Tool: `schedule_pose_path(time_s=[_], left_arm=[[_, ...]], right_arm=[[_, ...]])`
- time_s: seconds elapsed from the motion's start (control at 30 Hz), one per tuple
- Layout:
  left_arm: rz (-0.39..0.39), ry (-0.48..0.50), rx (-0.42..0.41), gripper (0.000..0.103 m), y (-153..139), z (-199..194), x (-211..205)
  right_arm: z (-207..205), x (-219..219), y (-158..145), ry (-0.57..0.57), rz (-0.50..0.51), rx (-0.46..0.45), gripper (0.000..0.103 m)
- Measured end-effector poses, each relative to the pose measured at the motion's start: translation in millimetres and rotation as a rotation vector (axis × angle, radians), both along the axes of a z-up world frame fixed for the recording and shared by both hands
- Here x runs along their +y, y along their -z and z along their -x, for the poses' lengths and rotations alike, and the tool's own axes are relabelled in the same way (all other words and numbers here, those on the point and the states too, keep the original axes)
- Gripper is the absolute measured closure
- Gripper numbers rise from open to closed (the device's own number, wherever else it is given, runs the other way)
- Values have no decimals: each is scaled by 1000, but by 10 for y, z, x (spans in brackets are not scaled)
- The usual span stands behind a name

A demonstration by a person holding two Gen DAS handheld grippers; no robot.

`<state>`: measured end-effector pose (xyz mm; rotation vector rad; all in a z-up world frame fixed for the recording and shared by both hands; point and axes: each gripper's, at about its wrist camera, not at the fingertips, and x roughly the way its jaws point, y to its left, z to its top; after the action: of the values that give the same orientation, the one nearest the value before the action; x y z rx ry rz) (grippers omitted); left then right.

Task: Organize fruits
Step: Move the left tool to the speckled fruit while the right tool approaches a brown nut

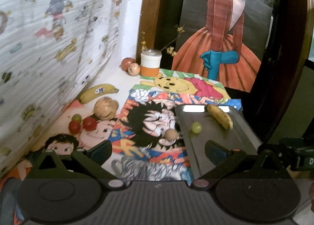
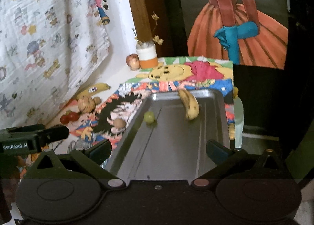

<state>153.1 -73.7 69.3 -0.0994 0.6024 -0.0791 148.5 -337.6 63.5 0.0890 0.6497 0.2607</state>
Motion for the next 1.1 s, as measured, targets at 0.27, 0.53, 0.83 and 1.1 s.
schedule_pose_path(time_s=[0.27, 0.53, 0.83, 1.1], left_arm=[[-36, -23, 76, 0, 166, 213, 164], [-71, -77, 142, 0, 281, 345, 492], [-86, -136, 192, 0, 376, 428, 814], [-86, -157, 197, 0, 391, 363, 961]], right_arm=[[245, 159, 204, -10, 52, 110, 1], [315, 581, 310, -150, 115, 158, 1], [256, 833, 396, -241, 117, 209, 1], [136, 953, 298, -264, 103, 160, 1]])
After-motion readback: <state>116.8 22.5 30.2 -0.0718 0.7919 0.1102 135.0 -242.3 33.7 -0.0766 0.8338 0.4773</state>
